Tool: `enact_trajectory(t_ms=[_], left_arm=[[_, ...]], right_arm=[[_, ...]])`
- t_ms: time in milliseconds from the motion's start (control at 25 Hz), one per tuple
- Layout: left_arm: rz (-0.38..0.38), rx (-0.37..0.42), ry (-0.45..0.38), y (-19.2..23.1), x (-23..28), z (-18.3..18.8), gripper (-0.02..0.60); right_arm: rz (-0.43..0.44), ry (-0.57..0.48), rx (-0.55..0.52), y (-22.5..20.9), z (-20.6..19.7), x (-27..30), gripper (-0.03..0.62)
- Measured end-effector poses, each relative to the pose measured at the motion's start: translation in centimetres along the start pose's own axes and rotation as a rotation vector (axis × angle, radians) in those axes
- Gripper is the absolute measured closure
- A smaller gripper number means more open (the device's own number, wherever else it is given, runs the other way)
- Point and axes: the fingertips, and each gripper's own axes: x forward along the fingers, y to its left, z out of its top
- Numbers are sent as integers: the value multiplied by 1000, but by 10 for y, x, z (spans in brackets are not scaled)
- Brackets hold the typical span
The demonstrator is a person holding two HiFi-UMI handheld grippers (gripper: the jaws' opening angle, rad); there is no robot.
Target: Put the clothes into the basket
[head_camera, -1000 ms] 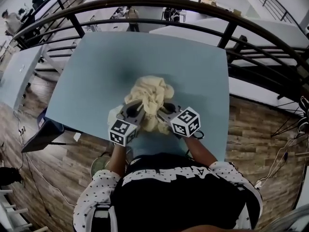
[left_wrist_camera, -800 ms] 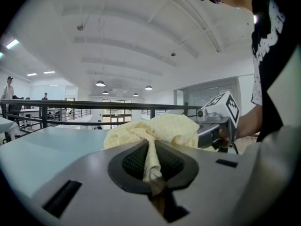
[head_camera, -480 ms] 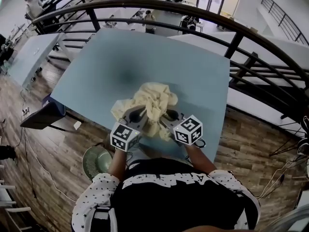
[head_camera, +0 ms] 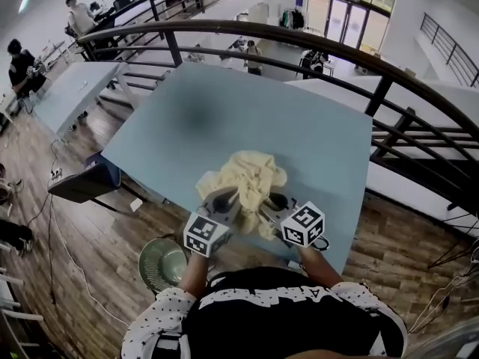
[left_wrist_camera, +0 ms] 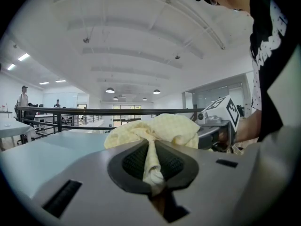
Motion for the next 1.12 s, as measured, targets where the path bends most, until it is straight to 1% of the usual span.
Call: enact_trajectory(t_ms=[120, 200, 360, 480, 560, 840, 1120], left_arm=[[47, -37, -7, 0, -26, -4, 537], [89, -46, -14, 7, -48, -3, 537], [169, -22, -28, 31, -90, 4, 537], [227, -4, -37, 42, -116, 10, 537], [262, 5, -42, 48, -131, 11, 537], [399, -14, -57, 63, -200, -5, 537], [576, -47, -42, 73, -269, -27, 537]], right_arm=[[63, 24, -31, 23, 0, 7, 510], [92, 27, -42, 42, 5, 18, 510], [153, -5, -35, 76, 17, 50, 510], [209, -24, -8, 98, 24, 67, 510], [234, -27, -14, 110, 27, 76, 510], [360, -17, -49, 172, 19, 113, 510], [537, 19, -64, 234, 5, 146, 510]])
